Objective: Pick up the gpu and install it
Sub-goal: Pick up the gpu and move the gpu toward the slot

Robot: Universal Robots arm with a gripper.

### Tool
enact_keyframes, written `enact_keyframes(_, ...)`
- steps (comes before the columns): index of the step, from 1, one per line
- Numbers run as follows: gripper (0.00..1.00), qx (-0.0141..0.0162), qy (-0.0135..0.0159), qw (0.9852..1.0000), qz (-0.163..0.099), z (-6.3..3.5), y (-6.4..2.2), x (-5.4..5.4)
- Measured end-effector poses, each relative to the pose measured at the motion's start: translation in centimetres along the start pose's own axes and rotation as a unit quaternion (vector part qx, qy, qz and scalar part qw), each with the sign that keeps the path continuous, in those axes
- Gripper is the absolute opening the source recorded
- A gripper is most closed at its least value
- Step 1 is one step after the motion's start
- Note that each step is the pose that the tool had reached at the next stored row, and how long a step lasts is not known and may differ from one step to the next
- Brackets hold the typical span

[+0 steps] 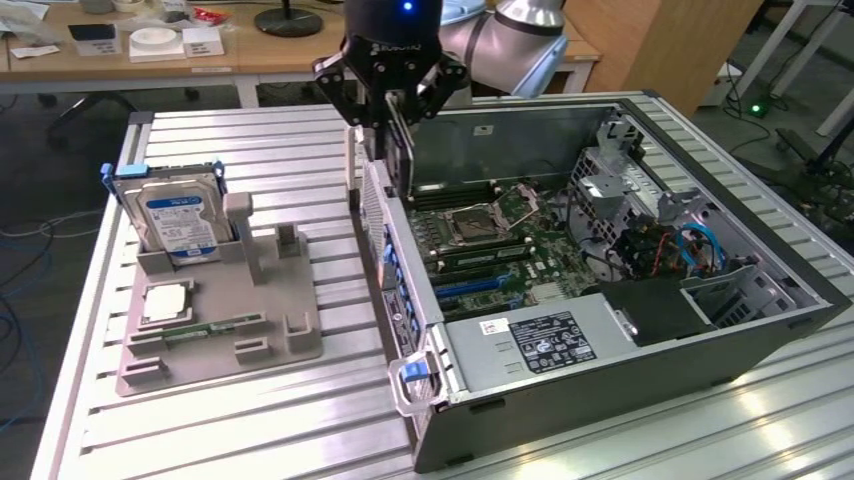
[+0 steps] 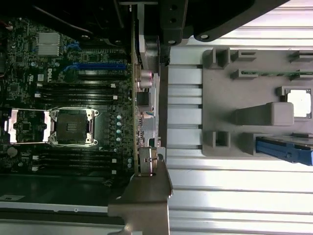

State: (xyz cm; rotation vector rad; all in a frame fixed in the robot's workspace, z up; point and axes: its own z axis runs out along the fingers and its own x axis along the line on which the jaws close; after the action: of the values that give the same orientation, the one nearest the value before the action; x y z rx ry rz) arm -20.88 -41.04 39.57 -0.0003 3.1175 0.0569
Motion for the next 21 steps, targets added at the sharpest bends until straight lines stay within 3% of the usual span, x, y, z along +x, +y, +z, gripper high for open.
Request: enact_keyframes(21, 0.29, 0.0, 0.0, 1.0, 0.0, 0.1, 0.0, -4.4)
